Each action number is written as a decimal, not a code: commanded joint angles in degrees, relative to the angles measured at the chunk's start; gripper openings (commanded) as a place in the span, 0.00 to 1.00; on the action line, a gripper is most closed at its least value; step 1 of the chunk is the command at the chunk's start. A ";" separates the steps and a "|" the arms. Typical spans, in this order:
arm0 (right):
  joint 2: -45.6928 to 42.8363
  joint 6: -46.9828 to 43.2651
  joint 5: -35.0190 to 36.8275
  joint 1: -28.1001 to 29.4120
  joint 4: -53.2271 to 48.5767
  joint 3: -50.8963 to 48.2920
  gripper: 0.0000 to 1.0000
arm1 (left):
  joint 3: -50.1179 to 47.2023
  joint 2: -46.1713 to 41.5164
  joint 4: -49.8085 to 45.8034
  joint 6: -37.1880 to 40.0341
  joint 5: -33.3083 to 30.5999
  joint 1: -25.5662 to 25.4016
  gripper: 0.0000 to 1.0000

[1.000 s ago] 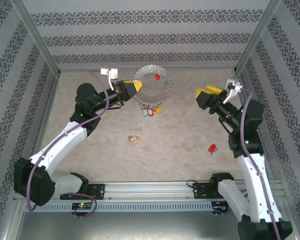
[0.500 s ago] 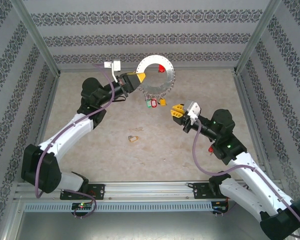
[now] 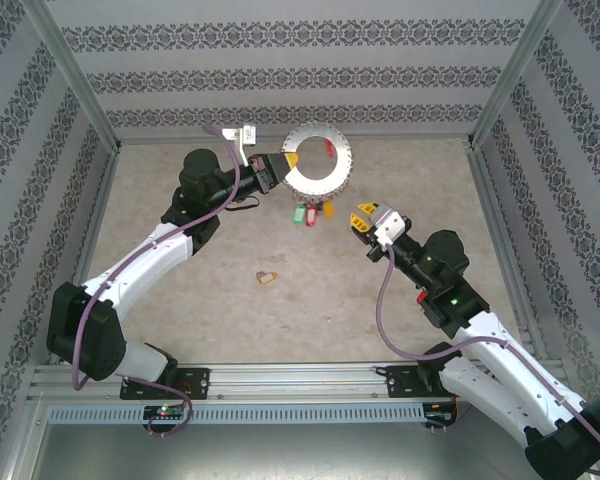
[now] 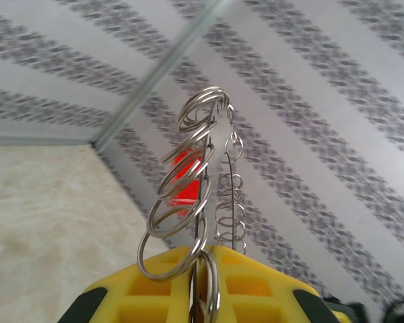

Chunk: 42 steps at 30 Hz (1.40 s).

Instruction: Put the keys on the keyring

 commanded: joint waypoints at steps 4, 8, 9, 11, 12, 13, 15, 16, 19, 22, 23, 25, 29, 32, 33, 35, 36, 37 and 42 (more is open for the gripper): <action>-1.47 0.14 -0.03 2.17 4.50 -0.84 0.19 | 3.33 -2.87 10.69 1.21 9.00 -0.41 0.00; -2.19 -0.33 -0.29 3.41 5.60 -1.01 0.15 | 4.67 -3.71 9.27 2.30 11.30 -0.35 0.00; -2.14 -0.43 -0.06 3.88 5.92 -1.02 0.14 | 4.94 -3.78 9.26 2.25 11.90 -0.41 0.00; -2.04 -1.00 0.86 4.78 6.66 -1.19 0.12 | 5.42 -4.01 9.04 2.15 13.03 -0.49 0.00; -1.84 -1.46 1.20 5.16 6.98 -1.26 0.11 | 5.66 -4.12 8.53 2.25 13.34 -0.44 0.00; -1.61 -1.87 1.38 5.73 7.00 -1.22 0.11 | 5.91 -4.36 7.73 2.50 13.48 -0.51 0.00; -0.96 -2.27 1.24 6.42 7.17 -0.98 0.09 | 5.92 -4.78 6.95 2.92 13.75 -0.46 0.00; -0.82 -2.22 1.22 6.82 7.42 -0.93 0.09 | 5.89 -5.04 6.75 3.02 13.75 -0.45 0.00; -0.06 -2.51 1.98 8.02 8.94 -0.80 0.09 | 5.83 -5.39 6.05 3.23 14.06 -0.52 0.00; 0.28 -3.46 1.93 8.82 9.11 -0.32 0.09 | 5.72 -5.79 5.85 3.27 14.19 -0.58 0.00; 0.39 -3.49 1.90 9.02 9.21 -0.07 0.08 | 5.63 -5.84 5.79 3.23 14.33 -0.64 0.00; 0.60 -3.50 1.95 9.57 9.49 0.37 0.08 | 5.74 -5.85 5.64 3.45 14.31 -0.62 0.00; 1.52 -4.06 2.55 10.90 10.18 1.25 0.08 | 5.54 -5.93 4.93 3.77 14.25 -0.64 0.00; 2.43 -4.69 3.18 11.57 10.51 1.85 0.08 | 5.37 -6.08 4.81 3.84 13.96 -0.65 0.00; 2.70 -4.94 3.66 11.78 10.91 1.88 0.08 | 5.37 -6.09 4.75 3.92 13.86 -0.70 0.00; 3.14 -5.39 4.83 12.13 11.78 1.86 0.08 | 5.44 -6.03 4.16 4.20 13.82 -0.70 0.00; 3.31 -5.52 5.30 12.17 12.18 1.88 0.08 | 5.53 -6.08 3.66 4.48 13.79 -0.75 0.00; 3.40 -5.57 5.65 12.31 12.44 1.88 0.08 | 5.54 -6.11 3.42 4.61 13.69 -0.72 0.00; 3.60 -5.88 6.31 12.67 12.84 2.19 0.09 | 5.47 -6.30 1.77 5.33 12.81 -0.77 0.00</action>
